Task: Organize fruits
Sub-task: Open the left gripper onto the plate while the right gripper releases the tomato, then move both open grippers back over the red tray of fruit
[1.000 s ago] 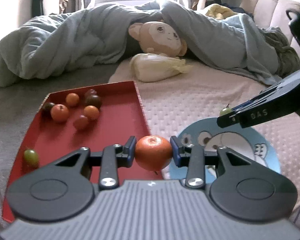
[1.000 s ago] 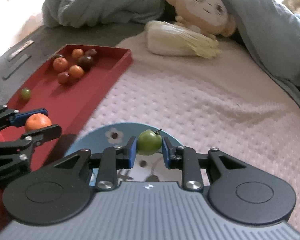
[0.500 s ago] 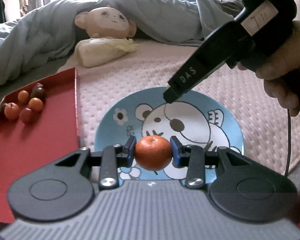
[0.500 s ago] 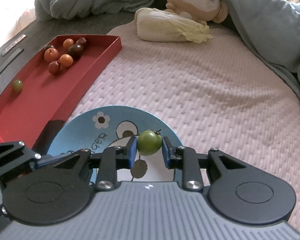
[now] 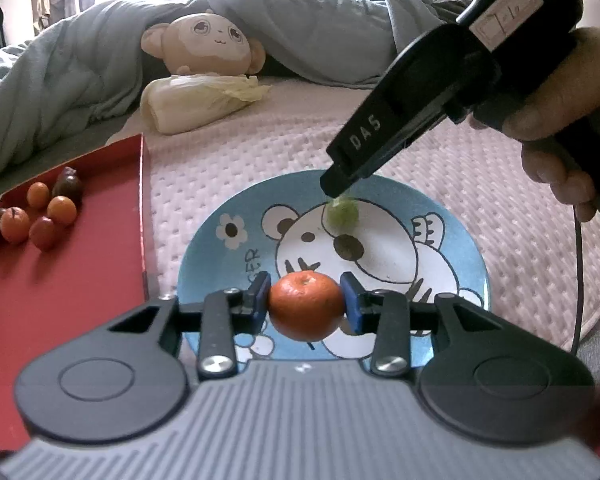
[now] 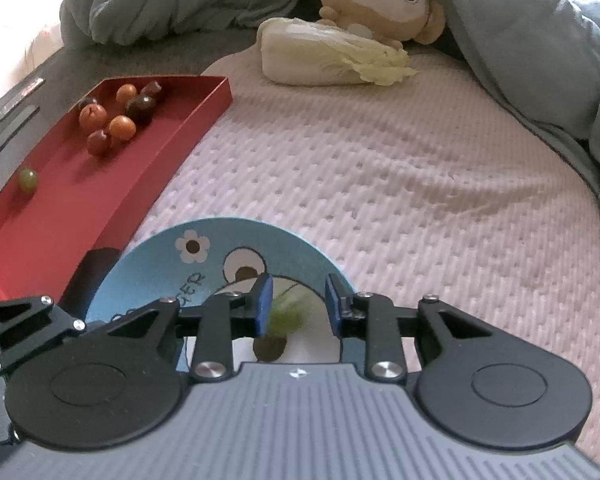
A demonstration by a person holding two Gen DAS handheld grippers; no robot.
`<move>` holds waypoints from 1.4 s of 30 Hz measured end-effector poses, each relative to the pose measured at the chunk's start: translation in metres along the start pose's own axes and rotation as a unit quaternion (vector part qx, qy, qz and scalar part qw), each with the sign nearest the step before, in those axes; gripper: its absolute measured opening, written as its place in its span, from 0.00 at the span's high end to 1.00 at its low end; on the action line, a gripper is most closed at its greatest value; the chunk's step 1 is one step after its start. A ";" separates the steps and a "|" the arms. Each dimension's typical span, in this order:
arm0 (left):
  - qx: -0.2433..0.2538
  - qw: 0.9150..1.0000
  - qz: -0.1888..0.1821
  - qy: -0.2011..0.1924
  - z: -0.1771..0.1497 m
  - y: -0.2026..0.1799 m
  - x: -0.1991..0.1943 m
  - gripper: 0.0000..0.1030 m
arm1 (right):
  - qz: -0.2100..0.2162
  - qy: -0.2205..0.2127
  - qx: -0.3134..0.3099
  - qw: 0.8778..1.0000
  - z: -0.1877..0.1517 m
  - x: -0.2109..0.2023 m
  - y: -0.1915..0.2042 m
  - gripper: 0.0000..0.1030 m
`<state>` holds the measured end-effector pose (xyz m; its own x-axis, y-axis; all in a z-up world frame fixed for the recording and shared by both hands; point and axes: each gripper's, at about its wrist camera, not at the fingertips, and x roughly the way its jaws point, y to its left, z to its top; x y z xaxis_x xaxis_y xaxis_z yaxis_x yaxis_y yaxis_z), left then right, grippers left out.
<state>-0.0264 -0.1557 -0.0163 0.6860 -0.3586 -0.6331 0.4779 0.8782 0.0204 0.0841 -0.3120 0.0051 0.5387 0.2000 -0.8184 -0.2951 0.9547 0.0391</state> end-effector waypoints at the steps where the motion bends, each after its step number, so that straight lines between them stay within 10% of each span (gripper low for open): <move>1: -0.001 1.000 -0.002 -0.003 0.000 0.001 -0.001 0.57 | 0.001 -0.003 0.002 1.000 0.001 -0.001 0.000 0.53; 6: -0.006 1.000 -0.004 -0.029 0.001 0.001 -0.010 0.30 | 0.006 -0.018 0.008 1.000 0.004 -0.006 -0.002 0.42; 18: -0.021 0.999 0.014 -0.037 0.007 0.010 -0.023 0.31 | 0.012 -0.037 0.010 0.999 0.017 -0.011 0.006 0.38; 42: -0.074 0.980 0.185 -0.011 -0.001 0.084 -0.044 0.31 | 0.080 -0.054 -0.053 0.994 0.067 0.006 0.095 0.37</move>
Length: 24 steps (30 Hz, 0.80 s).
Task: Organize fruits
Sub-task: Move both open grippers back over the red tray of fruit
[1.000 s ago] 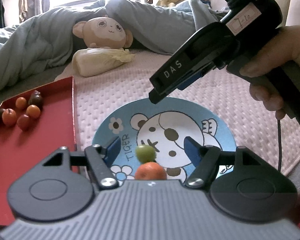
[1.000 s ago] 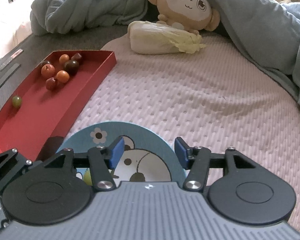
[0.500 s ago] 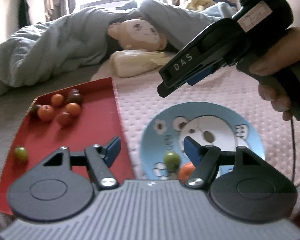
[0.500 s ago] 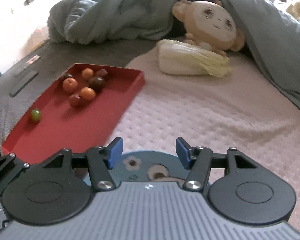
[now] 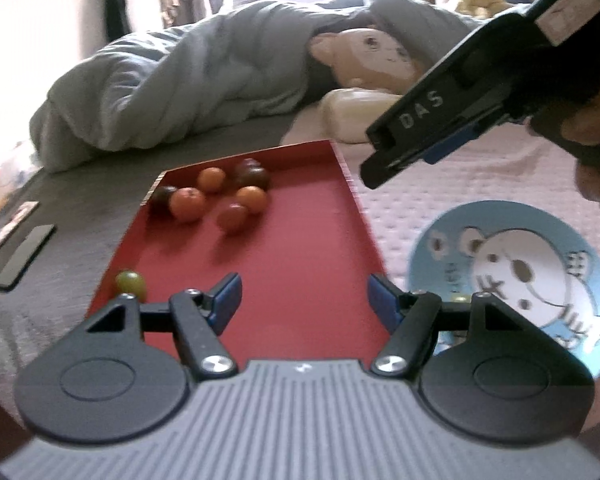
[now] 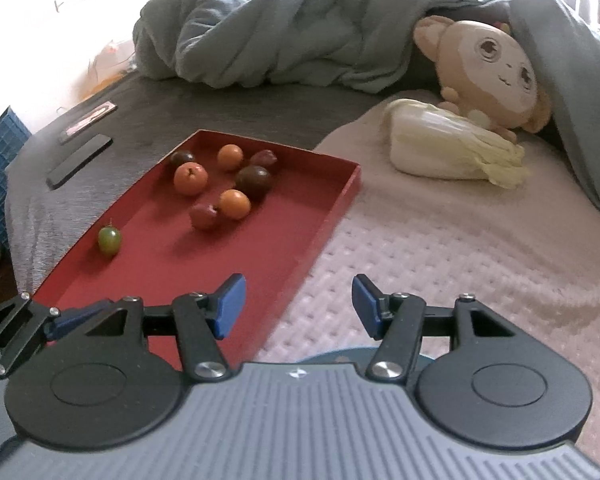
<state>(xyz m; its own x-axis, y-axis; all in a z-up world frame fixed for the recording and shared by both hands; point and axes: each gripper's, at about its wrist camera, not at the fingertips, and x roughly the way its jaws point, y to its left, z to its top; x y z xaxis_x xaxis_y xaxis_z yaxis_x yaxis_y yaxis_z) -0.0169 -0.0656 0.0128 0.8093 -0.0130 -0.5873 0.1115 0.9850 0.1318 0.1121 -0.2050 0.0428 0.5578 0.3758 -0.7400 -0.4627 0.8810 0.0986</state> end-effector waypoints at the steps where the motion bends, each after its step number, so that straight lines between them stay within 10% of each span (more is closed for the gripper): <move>1: -0.002 1.000 0.006 0.001 0.000 0.003 0.002 0.31 | 0.002 0.001 -0.002 1.000 0.001 0.002 0.003 0.37; 24: -0.084 0.988 0.122 0.038 -0.010 0.071 0.038 0.34 | 0.019 0.030 -0.025 0.999 0.015 0.047 0.032 0.37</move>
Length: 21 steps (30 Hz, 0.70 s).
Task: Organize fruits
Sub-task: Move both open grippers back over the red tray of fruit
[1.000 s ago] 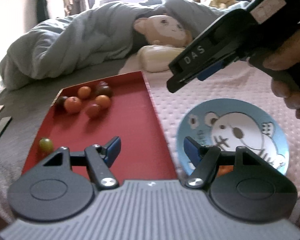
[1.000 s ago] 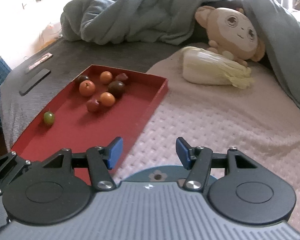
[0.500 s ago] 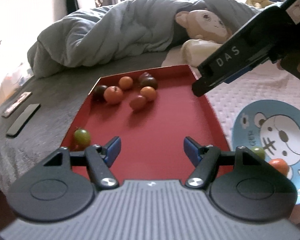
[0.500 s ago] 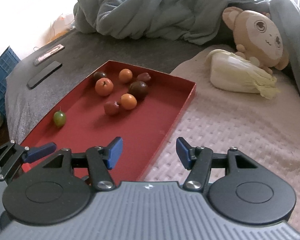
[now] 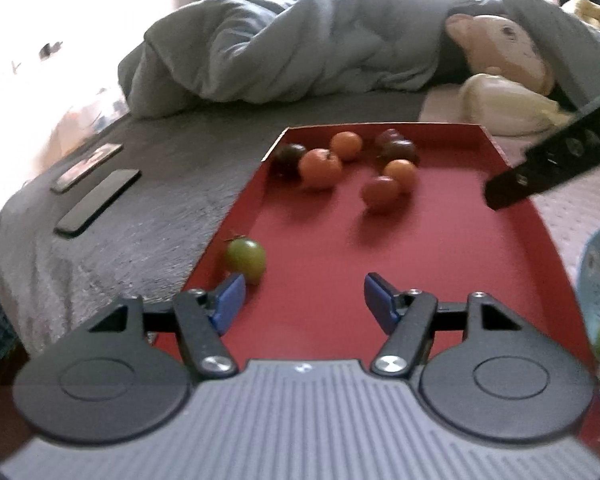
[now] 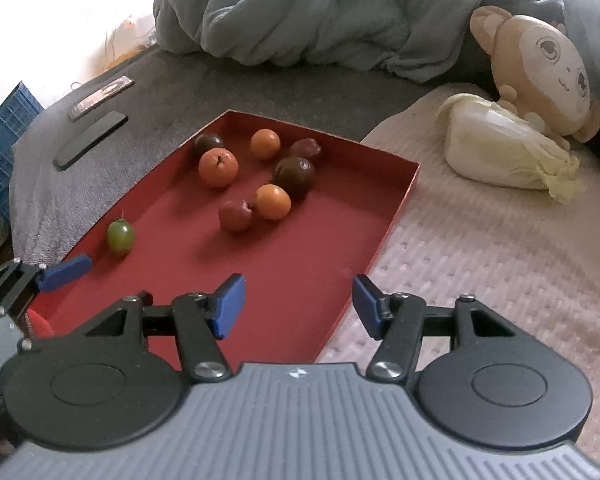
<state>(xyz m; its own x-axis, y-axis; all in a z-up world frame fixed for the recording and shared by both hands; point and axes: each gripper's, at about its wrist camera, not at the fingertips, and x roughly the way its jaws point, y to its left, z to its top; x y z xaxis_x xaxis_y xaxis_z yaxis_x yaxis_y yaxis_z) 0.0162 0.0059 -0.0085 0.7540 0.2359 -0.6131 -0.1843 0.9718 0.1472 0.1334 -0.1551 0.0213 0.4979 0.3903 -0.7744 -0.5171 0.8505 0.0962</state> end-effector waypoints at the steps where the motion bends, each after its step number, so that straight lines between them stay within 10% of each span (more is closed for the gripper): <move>1: -0.004 1.000 0.006 0.004 0.000 0.002 0.002 0.34 | 0.000 0.002 0.000 1.000 0.000 0.002 0.000 0.37; 21: -0.089 0.993 -0.007 0.074 0.020 0.031 0.051 0.34 | 0.004 0.023 -0.024 0.999 0.006 0.035 0.015 0.37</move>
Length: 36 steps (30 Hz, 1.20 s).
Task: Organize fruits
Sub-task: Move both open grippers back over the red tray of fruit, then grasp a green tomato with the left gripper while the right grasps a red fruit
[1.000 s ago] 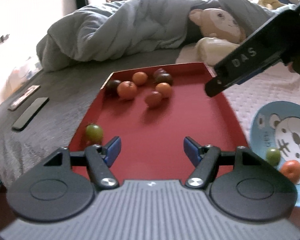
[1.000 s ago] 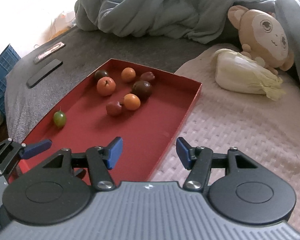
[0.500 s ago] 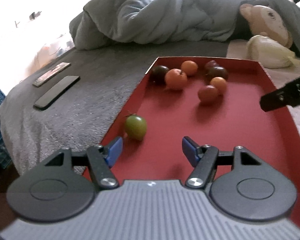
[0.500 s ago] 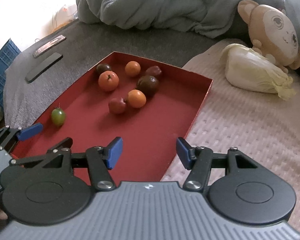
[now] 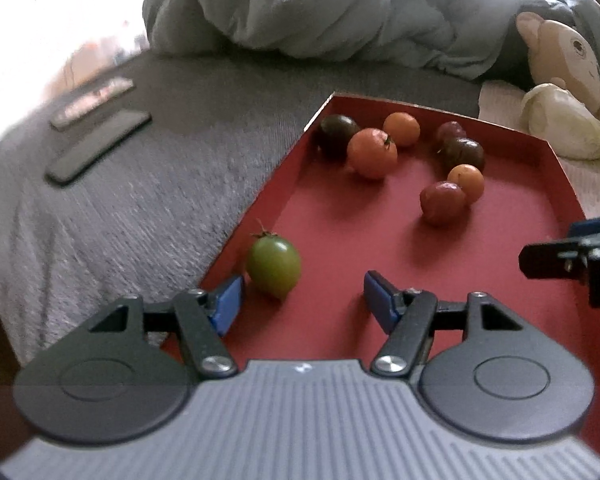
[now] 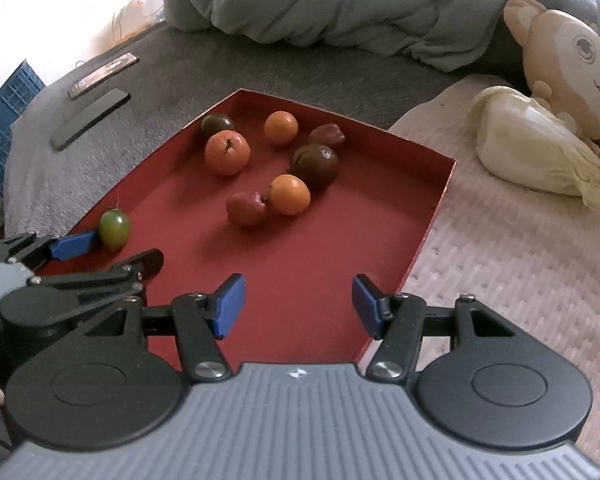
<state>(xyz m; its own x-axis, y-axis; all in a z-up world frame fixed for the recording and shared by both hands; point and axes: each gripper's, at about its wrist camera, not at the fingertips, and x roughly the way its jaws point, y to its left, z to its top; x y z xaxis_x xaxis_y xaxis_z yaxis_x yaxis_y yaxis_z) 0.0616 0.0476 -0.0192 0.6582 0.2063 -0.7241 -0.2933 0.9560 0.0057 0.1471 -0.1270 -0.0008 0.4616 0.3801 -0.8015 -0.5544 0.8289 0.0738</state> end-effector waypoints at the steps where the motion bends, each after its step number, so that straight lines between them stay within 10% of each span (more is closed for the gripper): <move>1: -0.005 1.000 -0.005 0.004 0.002 0.002 0.001 0.34 | -0.001 0.000 -0.004 1.000 0.000 0.001 0.001 0.37; 12: -0.013 0.998 -0.049 0.023 0.021 0.012 0.016 0.33 | 0.014 -0.016 -0.053 0.998 0.010 0.017 0.028 0.37; 17: -0.006 1.000 -0.023 0.013 0.025 0.014 0.019 0.66 | 0.013 -0.019 -0.053 0.998 0.018 0.025 0.036 0.37; 24: 0.002 1.000 -0.030 0.008 0.020 0.020 0.015 0.67 | 0.030 -0.018 0.046 0.998 0.031 0.039 0.031 0.38; 36: 0.020 0.999 -0.042 0.004 0.014 0.014 0.009 0.67 | -0.007 -0.013 0.024 1.000 0.042 0.064 0.054 0.63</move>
<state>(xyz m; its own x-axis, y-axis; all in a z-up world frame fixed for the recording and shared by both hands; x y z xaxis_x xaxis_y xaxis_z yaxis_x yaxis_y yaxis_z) 0.0734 0.0663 -0.0162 0.6739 0.1225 -0.7286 -0.2090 0.9775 -0.0290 0.1756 -0.0407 -0.0233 0.4866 0.3780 -0.7876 -0.5149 0.8524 0.0910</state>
